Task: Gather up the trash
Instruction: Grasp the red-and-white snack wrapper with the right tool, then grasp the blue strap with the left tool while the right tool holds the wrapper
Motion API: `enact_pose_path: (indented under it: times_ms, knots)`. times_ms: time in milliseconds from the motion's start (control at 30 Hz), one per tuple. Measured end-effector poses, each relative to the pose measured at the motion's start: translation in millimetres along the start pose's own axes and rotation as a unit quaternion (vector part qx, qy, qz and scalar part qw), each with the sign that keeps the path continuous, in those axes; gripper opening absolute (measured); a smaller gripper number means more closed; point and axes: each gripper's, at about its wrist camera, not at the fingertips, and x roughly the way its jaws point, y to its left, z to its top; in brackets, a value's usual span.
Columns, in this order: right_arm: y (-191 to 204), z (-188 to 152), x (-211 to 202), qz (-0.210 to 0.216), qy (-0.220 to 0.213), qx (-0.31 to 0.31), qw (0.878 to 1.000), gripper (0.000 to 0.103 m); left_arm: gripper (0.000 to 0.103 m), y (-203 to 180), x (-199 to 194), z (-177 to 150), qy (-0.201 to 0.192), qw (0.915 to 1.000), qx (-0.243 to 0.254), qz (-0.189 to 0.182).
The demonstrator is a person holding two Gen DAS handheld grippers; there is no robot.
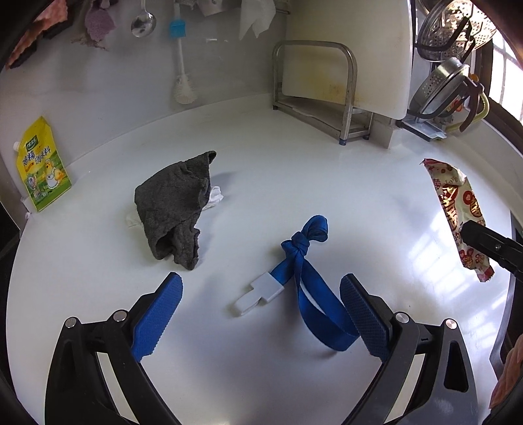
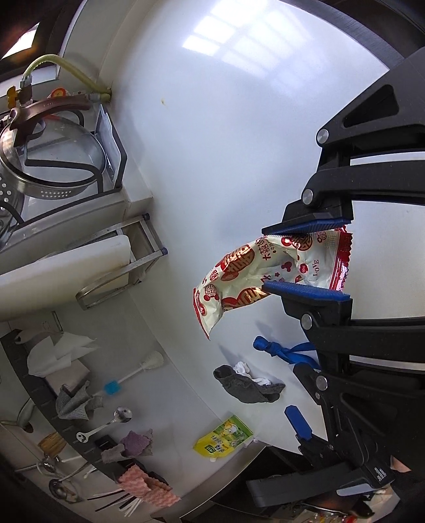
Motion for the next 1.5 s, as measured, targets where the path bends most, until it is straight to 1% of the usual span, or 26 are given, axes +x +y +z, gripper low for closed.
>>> enact_pose_path:
  times_ms: [167,233,300,367,400,433,567,633,667,700,733,833,900,933,1033,1133,1333,1500]
  knots:
    - [-4.3,0.1,-0.7,0.011,0.002,0.009,1.0,0.027,0.095,-4.5,18.6,6.8,0.024,0.9996,-0.015,0.001]
    - [-3.7,0.4,-1.7,0.014,0.001,0.008,1.0,0.027,0.095,-7.1,25.0,7.2,0.032,0.9994,-0.015,0.006]
    - [-3.7,0.7,-2.7,0.017,0.0,0.008,1.0,0.027,0.095,-8.3,29.7,7.0,0.041,0.9989,-0.013,0.019]
    - [-4.0,1.0,-3.3,0.018,-0.001,0.008,1.0,0.027,0.094,-7.6,31.7,8.1,0.045,0.9987,-0.014,0.019]
    - [-4.2,1.0,-3.4,0.019,-0.001,0.009,1.0,0.027,0.092,-7.1,32.4,8.4,0.046,0.9986,-0.015,0.02]
    - [-4.4,1.0,-3.4,0.019,-0.001,0.01,1.0,0.027,0.088,-6.8,33.7,8.6,0.049,0.9985,-0.016,0.021]
    - [-4.5,0.5,-3.8,0.019,-0.002,0.01,1.0,0.027,0.08,-5.6,35.7,9.4,0.05,0.9984,-0.022,0.018]
    - [-4.5,0.7,-4.0,0.019,-0.001,0.01,1.0,0.027,0.068,-6.0,34.2,8.9,0.045,0.9987,-0.021,0.013]
    - [-4.6,0.7,-4.0,0.019,-0.001,0.011,1.0,0.027,0.064,-6.3,32.8,8.2,0.043,0.9988,-0.02,0.01]
    - [-4.6,0.6,-4.0,0.02,-0.001,0.011,1.0,0.027,0.055,-7.0,31.8,7.9,0.041,0.999,-0.019,0.007]
    - [-4.6,0.6,-3.9,0.019,0.0,0.011,1.0,0.027,0.052,-7.9,31.1,7.7,0.039,0.9991,-0.018,0.002]
    - [-4.5,0.0,-4.2,0.019,0.0,0.011,1.0,0.027,0.025,-11.0,27.4,5.4,0.037,0.9992,-0.008,-0.009]
    - [-4.3,-0.6,-3.4,0.019,0.001,0.01,1.0,0.027,0.015,-11.9,24.6,3.4,0.039,0.9991,-0.006,-0.016]
    - [-4.0,-1.1,-3.3,0.018,0.002,0.009,1.0,0.027,0.013,-11.5,23.1,2.2,0.041,0.999,-0.008,-0.019]
    - [-2.0,-2.9,-3.3,0.015,0.001,0.006,1.0,0.027,0.01,-8.0,18.1,-1.7,0.046,0.9981,-0.021,-0.034]
    - [1.0,-4.6,-4.5,0.013,-0.001,0.003,1.0,0.027,0.007,-6.0,9.6,-7.5,0.045,0.9979,-0.026,-0.039]
    - [14.3,-10.5,-7.9,0.011,-0.003,-0.014,1.0,0.027,0.007,1.3,-18.2,-25.2,0.021,0.9992,-0.019,-0.028]
    - [27.6,-23.9,-19.6,0.014,-0.007,-0.024,1.0,0.027,0.006,9.2,-49.2,-40.7,-0.002,0.9994,-0.013,-0.031]
